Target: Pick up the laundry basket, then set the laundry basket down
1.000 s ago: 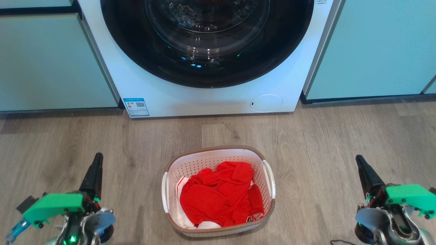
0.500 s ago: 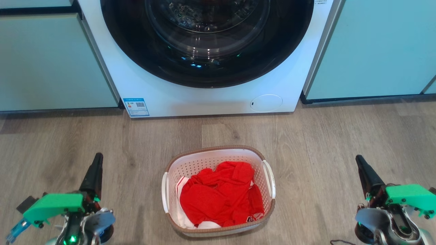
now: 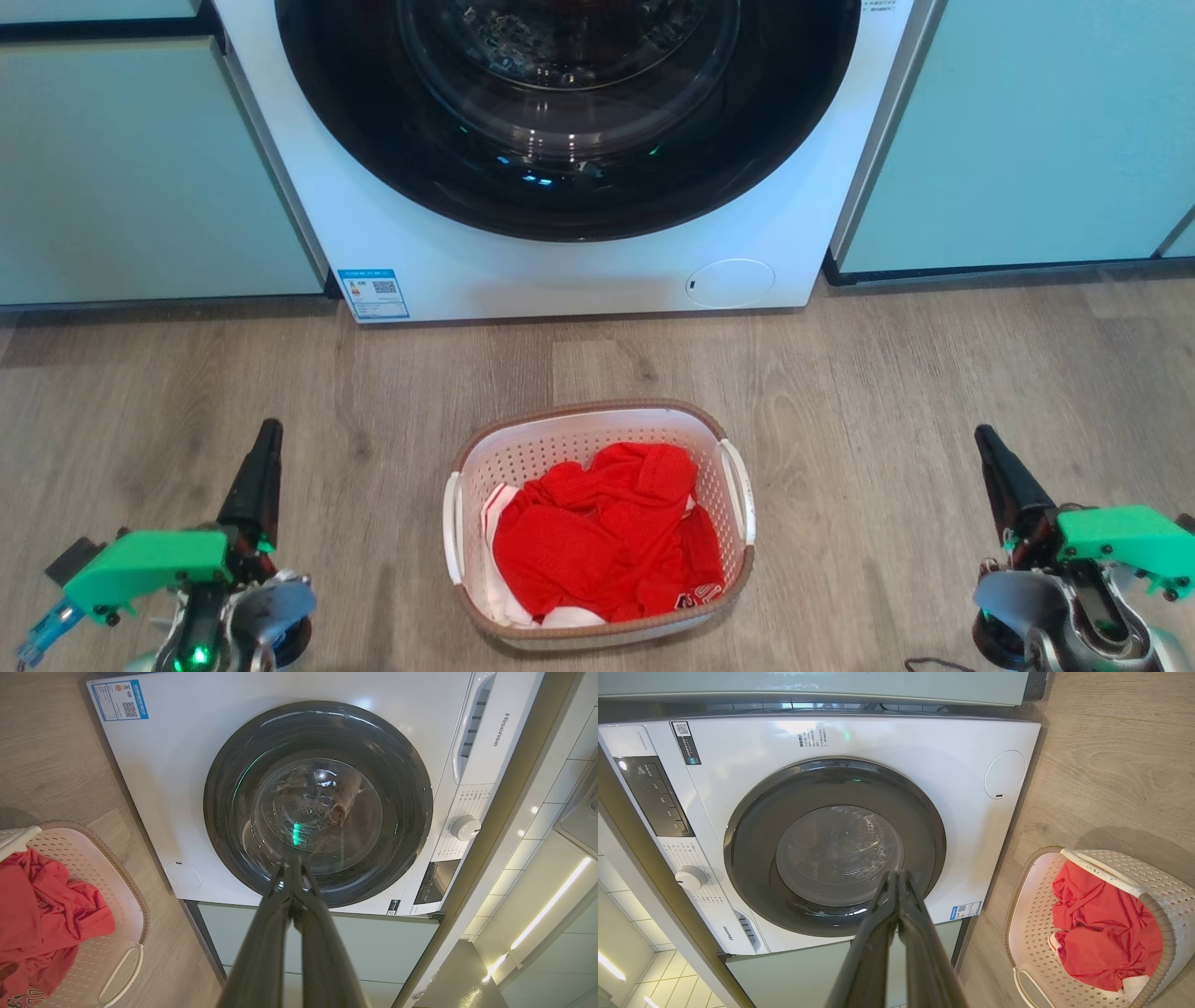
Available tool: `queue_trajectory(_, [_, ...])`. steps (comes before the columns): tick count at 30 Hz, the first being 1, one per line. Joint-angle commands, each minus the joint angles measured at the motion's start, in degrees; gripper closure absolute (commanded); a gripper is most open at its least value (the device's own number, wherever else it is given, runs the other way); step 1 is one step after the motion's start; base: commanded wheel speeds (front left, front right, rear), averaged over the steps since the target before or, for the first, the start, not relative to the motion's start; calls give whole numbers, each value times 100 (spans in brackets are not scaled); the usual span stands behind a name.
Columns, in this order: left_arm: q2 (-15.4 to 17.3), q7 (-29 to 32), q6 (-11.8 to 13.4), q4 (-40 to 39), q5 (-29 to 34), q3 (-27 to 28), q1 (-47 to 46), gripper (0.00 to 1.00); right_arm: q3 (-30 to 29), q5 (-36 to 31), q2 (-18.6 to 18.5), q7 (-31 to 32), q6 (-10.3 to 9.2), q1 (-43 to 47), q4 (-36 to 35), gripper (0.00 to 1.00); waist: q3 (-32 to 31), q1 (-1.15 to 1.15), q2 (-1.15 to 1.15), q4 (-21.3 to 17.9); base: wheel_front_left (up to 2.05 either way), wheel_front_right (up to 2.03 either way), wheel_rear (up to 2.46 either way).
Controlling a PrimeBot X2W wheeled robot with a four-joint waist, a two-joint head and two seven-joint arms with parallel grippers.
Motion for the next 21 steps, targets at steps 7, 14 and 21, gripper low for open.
queue_trajectory(7, [25,46,-40,-166,52,215,-342,100,95,-58,-43,44,10,-279,-176,100,0,0,0,0,0,0,0])
queue_trajectory(14, [25,46,-40,-166,53,215,-342,100,94,-59,-43,44,10,-279,-176,100,0,0,0,0,0,0,0])
queue_trajectory(21, [25,46,-40,-167,53,215,-342,100,94,-59,-43,45,10,-279,-176,100,0,0,0,0,0,0,0])
